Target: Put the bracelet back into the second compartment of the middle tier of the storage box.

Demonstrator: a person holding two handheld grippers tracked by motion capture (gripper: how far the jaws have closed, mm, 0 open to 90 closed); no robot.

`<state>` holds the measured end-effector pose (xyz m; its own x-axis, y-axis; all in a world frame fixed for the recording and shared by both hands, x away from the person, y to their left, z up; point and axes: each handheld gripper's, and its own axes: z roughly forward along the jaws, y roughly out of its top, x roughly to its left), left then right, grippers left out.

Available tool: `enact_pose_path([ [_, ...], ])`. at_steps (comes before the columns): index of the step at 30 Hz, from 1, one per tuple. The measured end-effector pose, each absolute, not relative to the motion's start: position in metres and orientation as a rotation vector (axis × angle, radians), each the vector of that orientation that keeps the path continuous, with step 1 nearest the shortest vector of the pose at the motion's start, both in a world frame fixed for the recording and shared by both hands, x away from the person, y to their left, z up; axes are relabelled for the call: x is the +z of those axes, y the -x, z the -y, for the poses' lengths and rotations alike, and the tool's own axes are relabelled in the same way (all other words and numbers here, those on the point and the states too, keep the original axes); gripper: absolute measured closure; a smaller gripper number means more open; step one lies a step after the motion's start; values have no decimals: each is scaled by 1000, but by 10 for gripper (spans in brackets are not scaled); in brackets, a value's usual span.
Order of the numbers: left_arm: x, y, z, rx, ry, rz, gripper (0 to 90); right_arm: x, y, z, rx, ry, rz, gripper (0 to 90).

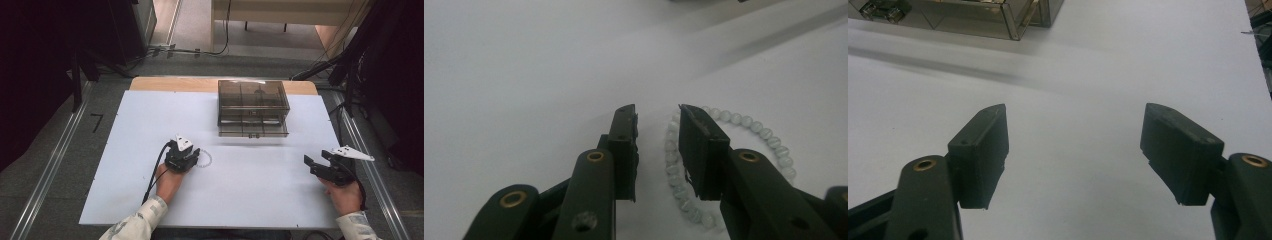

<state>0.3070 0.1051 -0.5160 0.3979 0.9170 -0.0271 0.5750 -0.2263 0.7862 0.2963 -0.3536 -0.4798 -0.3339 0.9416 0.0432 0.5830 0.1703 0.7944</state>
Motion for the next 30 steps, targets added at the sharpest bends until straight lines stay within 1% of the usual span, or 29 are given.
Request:
enact_pose_path([
  [22, -517, -308, -103, 590, -1941, -1275, 796, -480, -297, 353, 1020, -1433, -1992, 262],
  [24, -517, -308, -102, 601, -1950, -1268, 815, -481, -297, 353, 1019, -1433, -1993, 263],
  [28, -517, -307, -101, 607, -1953, -1266, 825, -481, -297, 353, 1015, -1435, -1995, 263],
  [29, -518, -306, -98, 639, -1970, -1251, 861, -481, -297, 353, 1016, -1431, -1995, 264],
  [30, -518, -305, -96, 659, -1982, -1242, 864, -481, -296, 353, 1016, -1435, -1994, 264],
])
